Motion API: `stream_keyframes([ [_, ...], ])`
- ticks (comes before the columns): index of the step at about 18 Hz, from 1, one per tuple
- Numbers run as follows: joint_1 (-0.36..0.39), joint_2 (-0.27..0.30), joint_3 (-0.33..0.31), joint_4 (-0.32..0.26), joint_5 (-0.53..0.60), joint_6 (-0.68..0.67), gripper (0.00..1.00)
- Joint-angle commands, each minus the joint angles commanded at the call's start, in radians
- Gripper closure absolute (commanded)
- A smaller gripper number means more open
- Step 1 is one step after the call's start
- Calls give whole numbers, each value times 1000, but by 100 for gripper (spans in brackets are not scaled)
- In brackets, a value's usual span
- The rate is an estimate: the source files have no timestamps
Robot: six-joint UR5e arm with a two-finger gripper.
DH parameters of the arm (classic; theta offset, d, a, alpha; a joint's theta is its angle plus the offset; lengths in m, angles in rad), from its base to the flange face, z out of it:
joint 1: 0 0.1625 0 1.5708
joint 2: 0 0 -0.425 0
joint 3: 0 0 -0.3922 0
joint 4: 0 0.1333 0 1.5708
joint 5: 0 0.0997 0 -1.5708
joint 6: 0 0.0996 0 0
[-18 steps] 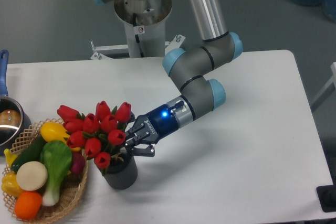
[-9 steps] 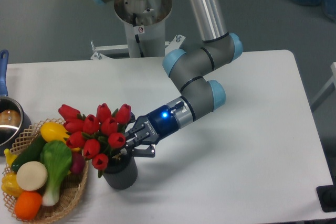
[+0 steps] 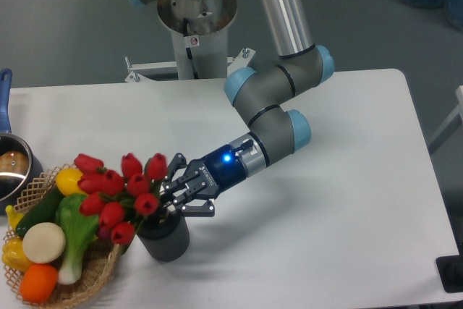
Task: Insert the flowers into the vase
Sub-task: 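Push the tulip stems deeper into the grey vase, then open the gripper to release the tulips in the vase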
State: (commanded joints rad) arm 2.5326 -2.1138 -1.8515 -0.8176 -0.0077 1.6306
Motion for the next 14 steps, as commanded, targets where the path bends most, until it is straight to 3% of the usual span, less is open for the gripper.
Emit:
stream_keyframes([
  [7,0,2,-2,2,2,2,62],
  [11,8,8,-2,2,2,2,41],
  [12,11,9,-2,2,2,3,31],
  [13,17,11,-2,2,2,5,13],
  [14,18,20,-5,2,2,5,2],
])
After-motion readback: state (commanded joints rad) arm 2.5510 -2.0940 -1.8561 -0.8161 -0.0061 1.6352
